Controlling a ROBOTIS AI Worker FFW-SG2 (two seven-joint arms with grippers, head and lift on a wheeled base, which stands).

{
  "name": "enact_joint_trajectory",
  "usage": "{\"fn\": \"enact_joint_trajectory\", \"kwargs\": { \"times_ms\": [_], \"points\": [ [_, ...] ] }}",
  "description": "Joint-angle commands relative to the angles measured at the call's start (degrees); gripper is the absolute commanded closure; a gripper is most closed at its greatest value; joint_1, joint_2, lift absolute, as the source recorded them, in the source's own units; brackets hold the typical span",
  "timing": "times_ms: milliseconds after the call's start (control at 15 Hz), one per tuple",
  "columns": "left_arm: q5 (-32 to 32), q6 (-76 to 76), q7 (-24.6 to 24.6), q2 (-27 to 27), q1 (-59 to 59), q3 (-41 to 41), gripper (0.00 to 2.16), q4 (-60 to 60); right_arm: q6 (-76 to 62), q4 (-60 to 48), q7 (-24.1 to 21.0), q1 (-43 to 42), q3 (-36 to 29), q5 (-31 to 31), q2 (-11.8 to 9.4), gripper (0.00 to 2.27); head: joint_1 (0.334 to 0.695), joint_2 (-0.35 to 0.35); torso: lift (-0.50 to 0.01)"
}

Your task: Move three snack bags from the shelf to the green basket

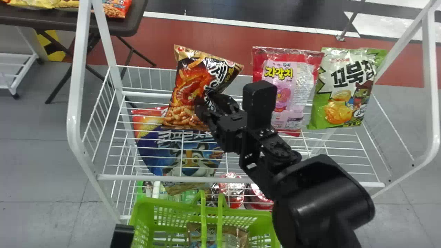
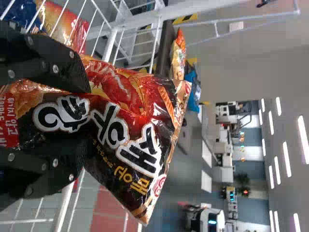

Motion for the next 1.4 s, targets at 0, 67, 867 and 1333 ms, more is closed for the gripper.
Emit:
{"fn": "enact_joint_trajectory", "kwargs": {
  "times_ms": [0,67,867,1333],
  "points": [
    [0.0,0.0,0.0,-0.1,0.0,0.0,1.96,0.0,-0.9,-4.8,0.0,2.6,0.2,0.6,-0.7,2.24,0.695,-0.145,-0.048],
    [-0.1,0.0,0.2,-0.1,0.0,0.0,1.95,0.0,-0.9,-8.1,-0.1,4.5,0.5,2.0,-1.2,2.24,0.695,-0.144,-0.048],
    [0.1,-0.2,0.7,-0.6,-0.8,0.4,1.96,1.1,19.7,-42.6,9.0,36.3,-12.9,7.4,-9.1,2.25,0.695,-0.341,-0.048],
    [0.1,-0.2,1.0,-1.1,-0.9,0.4,1.96,1.5,36.1,-41.0,19.6,41.0,-12.5,16.8,-6.8,2.25,0.695,-0.35,-0.048]
  ]
}}
